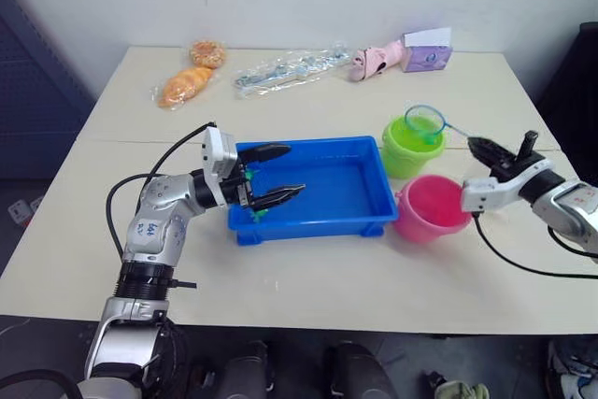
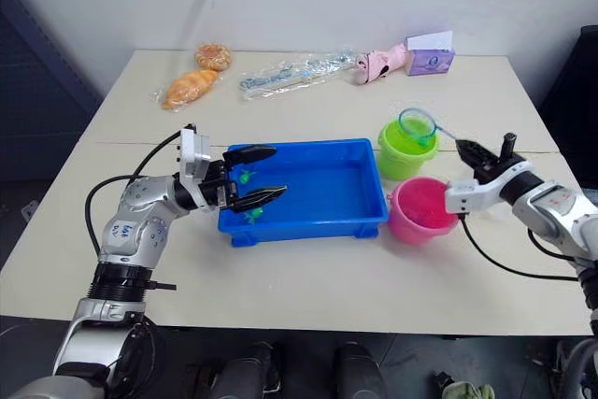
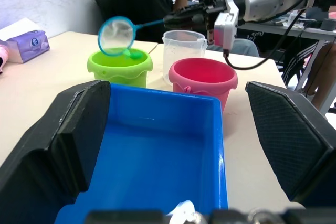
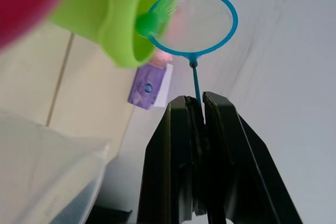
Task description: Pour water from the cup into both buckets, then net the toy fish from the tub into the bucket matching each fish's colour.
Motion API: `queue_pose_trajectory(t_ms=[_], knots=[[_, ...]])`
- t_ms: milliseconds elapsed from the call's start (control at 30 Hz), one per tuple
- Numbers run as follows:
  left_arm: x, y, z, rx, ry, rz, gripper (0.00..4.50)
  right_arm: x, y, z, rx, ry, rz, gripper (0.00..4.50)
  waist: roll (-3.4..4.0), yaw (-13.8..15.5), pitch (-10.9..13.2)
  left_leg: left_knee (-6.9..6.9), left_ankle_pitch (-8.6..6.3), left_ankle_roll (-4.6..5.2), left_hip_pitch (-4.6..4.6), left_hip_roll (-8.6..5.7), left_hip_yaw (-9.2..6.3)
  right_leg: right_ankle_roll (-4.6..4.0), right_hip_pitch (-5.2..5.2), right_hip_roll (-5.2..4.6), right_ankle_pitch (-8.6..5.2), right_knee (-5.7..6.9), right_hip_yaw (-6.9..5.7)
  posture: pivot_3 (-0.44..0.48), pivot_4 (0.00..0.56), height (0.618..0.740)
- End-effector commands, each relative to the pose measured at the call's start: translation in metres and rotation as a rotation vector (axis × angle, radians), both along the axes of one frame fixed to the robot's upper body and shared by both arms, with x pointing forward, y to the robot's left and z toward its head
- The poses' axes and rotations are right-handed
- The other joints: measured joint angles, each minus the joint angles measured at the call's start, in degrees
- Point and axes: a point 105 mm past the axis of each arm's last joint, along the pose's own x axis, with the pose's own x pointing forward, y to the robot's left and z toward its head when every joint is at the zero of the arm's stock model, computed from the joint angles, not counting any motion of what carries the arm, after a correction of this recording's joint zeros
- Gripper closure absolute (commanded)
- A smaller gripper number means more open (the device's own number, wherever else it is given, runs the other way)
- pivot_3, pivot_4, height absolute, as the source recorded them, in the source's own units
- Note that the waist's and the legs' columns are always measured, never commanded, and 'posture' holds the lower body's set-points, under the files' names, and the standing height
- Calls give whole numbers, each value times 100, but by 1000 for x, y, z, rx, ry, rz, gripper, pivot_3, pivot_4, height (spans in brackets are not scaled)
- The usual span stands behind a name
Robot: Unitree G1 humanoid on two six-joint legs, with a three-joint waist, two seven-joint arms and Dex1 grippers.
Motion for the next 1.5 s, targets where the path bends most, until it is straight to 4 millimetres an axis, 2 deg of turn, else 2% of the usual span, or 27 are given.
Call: queue_pose_trajectory(t_ms=[33,200,300,367,433,500,567,633,733,800,900,1000,1133,1333,1500], knots=[[-4,0,11,-12,-51,-5,71,-2,-9,27,13,-85,-27,4500,0,14,0,-1,1,-1,0,1,-1,0,0,1,0,1,-1,0,150,740],[-6,-2,9,-15,-47,-8,71,-4,-5,11,18,-33,-6,4500,0,20,0,0,1,-1,-1,0,0,0,0,-1,0,0,0,0,150,740],[-5,-1,10,-17,-46,-3,71,-5,-5,24,125,-59,-4,4500,0,24,0,0,1,-1,-1,-1,0,0,0,-2,0,0,0,0,150,740],[-7,3,9,-8,-49,1,71,-10,3,40,259,-65,49,4500,0,22,0,1,1,-1,-2,-1,1,0,0,-1,0,0,0,0,150,740],[-8,10,10,9,-53,6,71,-16,16,47,406,8,120,4500,0,-1,0,-2,1,-1,-1,0,2,0,0,0,0,1,1,0,150,740],[-10,21,12,17,-58,12,71,-22,40,48,574,160,213,4500,0,-18,0,-2,1,-1,0,7,1,0,0,8,0,-1,-1,0,150,740],[-11,33,15,28,-57,27,71,-33,67,36,760,413,299,4500,-1,-17,0,-1,0,-1,2,19,1,0,2,19,0,-1,0,0,150,740],[-13,46,15,48,-53,43,71,-48,91,26,853,627,370,4500,-1,18,0,1,1,-1,2,24,-10,0,6,21,0,0,-7,0,150,740],[-15,71,16,83,-42,80,71,-63,121,8,831,884,384,4500,0,22,0,3,-3,5,2,23,-16,-1,12,12,1,-1,-10,0,150,740],[-18,89,9,146,-32,112,71,-66,136,-1,825,995,368,4500,-1,22,0,5,-7,11,1,15,-17,-1,12,0,1,-4,-11,0,150,740],[-20,116,1,219,13,173,71,-63,155,-9,769,1054,354,4500,-1,9,0,6,-11,18,2,12,-21,-2,13,-6,1,-10,-11,0,150,740],[-23,132,-2,256,39,194,71,-56,165,-18,738,1065,330,4500,-1,12,0,0,-12,16,0,12,-22,-3,4,-7,1,-9,-11,0,150,740],[-27,137,-4,322,42,174,71,-43,176,-29,643,1060,305,4500,-1,23,0,0,-13,16,-10,2,-22,-3,-8,-14,1,-5,-11,0,150,740],[-33,132,-8,364,40,142,71,-31,194,-50,517,1111,261,4500,-2,5,0,1,-16,20,-11,0,-17,-3,-13,-16,1,1,-10,0,150,740],[-32,132,-7,367,42,151,71,-21,219,-57,521,1167,266,4500,-2,-41,0,1,-13,15,-10,4,-7,-3,-22,-14,1,12,-11,0,150,740]])
